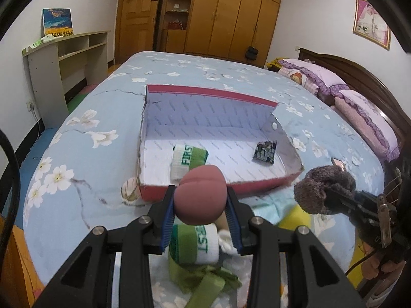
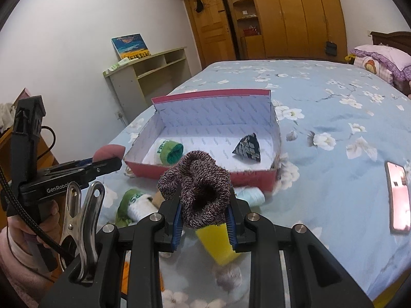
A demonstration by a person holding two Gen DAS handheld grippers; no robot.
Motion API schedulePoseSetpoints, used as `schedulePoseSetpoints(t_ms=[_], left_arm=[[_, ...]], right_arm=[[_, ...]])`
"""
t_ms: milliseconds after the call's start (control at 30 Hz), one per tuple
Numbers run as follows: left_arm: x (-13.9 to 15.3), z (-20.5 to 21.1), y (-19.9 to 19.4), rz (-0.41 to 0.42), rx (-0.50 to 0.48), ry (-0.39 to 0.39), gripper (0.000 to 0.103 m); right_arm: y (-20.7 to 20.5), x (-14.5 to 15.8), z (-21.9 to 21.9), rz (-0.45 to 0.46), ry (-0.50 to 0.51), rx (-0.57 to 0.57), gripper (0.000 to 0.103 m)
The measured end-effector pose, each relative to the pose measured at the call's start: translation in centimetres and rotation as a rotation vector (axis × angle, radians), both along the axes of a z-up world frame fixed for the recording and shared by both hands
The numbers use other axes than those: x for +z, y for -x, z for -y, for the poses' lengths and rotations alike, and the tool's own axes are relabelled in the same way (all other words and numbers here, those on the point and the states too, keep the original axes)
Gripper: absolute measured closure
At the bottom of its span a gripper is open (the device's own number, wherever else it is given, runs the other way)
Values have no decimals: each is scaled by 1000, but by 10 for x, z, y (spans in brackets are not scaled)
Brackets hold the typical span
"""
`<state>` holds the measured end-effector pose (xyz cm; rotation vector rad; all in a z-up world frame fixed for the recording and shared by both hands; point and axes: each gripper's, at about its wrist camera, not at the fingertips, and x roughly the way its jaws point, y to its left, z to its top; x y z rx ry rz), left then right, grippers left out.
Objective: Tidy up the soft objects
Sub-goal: 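Carry the brown sock and the pink ball into the pink box with both tools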
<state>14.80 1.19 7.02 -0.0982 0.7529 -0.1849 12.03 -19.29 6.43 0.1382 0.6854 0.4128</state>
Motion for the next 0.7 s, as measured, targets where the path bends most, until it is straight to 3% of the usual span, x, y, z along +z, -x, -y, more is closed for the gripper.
schedulePoseSetpoints(t_ms=[700], left_arm=[[-7,5,-91,41,15,-79,65]], right_arm=[[-83,0,-12,31,-9,21,75]])
